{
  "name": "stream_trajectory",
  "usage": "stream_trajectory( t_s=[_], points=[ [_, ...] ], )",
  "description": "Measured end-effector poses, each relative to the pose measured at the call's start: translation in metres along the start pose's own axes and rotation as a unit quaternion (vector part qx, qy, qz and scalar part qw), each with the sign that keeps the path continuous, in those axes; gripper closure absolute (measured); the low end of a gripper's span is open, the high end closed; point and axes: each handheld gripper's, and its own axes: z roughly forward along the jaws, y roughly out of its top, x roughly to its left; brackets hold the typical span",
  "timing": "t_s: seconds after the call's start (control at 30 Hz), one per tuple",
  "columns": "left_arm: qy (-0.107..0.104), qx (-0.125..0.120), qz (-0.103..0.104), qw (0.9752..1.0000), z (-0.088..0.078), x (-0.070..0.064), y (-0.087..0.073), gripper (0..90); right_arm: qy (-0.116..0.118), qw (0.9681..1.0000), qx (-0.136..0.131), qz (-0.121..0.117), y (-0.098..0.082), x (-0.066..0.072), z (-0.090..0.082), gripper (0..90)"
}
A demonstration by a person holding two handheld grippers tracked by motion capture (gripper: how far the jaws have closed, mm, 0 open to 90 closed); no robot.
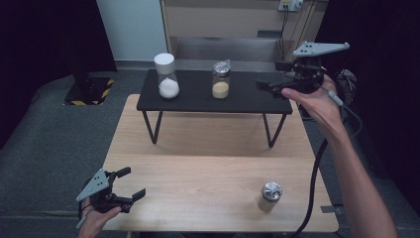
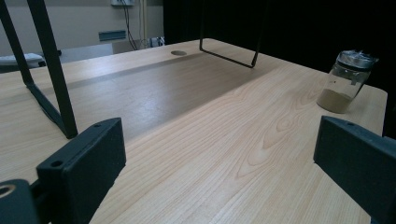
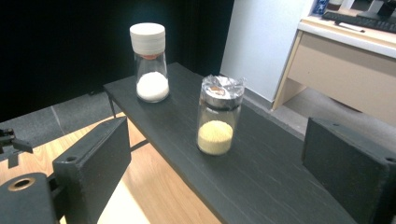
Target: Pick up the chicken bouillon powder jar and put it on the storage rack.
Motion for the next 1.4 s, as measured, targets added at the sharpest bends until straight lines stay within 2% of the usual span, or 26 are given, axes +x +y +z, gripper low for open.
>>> stream_trajectory(
  t_s=[0.33,0.4,0.8,1.4],
  points=[
    [0.000,-0.001,-0.002,1.0000,0.000,0.000,0.000,1.4,-0.003,0.9998,-0.019,-0.005,-0.031,0.008,-0.033,8.2],
    [0.000,-0.001,-0.002,1.0000,0.000,0.000,0.000,1.4,-0.006,0.9997,-0.019,-0.011,-0.035,0.013,-0.039,8.0],
    [0.000,0.000,-0.003,1.0000,0.001,-0.001,0.000,1.3,-0.011,0.9987,-0.046,-0.015,-0.068,0.038,-0.072,8.0],
    [0.000,-0.001,-0.003,1.0000,0.001,-0.001,0.000,1.4,-0.036,0.9974,-0.061,-0.012,-0.116,0.068,-0.103,8.1]
  ],
)
